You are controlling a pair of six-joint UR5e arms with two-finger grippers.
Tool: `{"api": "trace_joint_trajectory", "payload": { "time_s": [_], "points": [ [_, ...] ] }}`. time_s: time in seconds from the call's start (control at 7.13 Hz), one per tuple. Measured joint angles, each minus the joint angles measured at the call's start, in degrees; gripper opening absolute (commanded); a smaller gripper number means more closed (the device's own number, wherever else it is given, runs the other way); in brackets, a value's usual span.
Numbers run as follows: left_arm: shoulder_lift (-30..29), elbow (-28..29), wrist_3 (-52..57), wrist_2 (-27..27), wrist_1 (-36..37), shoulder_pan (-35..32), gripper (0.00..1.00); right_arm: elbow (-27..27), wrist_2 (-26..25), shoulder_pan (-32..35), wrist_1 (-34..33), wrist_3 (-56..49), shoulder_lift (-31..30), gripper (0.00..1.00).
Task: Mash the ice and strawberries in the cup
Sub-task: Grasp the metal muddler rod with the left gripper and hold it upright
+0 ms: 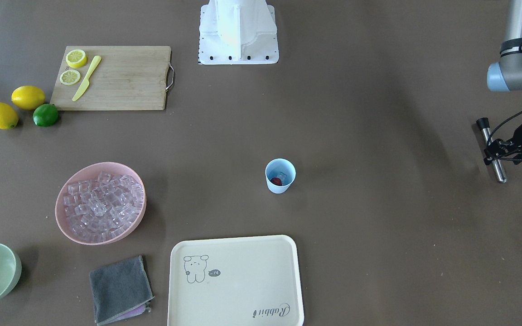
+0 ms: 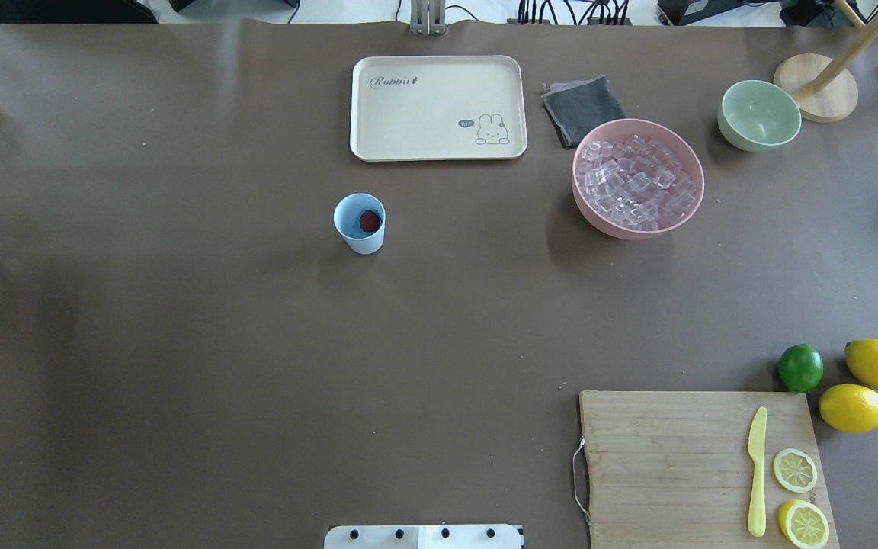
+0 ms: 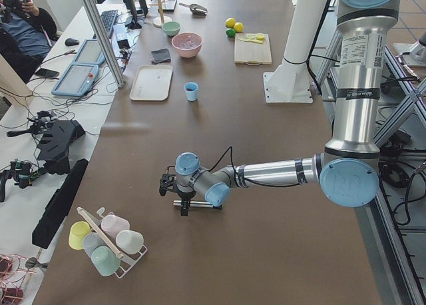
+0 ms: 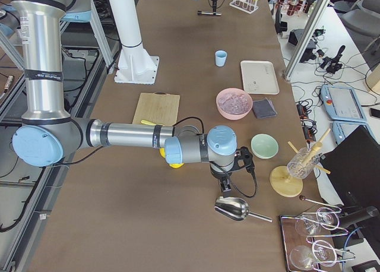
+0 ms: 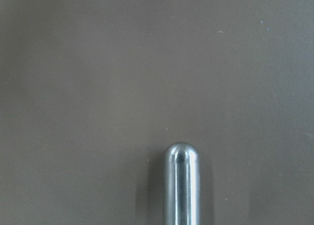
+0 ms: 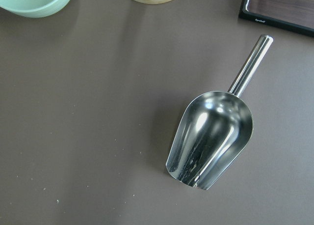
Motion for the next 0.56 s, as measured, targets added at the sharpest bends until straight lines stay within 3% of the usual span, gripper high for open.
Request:
{"api": "trace_joint_trajectory", "payload": {
  "time_s": [0.28, 0.56],
  "points": [
    [0.0, -0.2, -0.6, 0.0, -0.2, 0.1, 0.26, 0.7, -0.3, 0.1, 0.0, 0.0, -0.1, 0.99],
    [0.0, -0.2, -0.8, 0.1, -1.0, 0.2, 0.25, 1.1, -0.4, 0.2, -0.3, 0.0, -0.1, 0.99]
  ]
}}
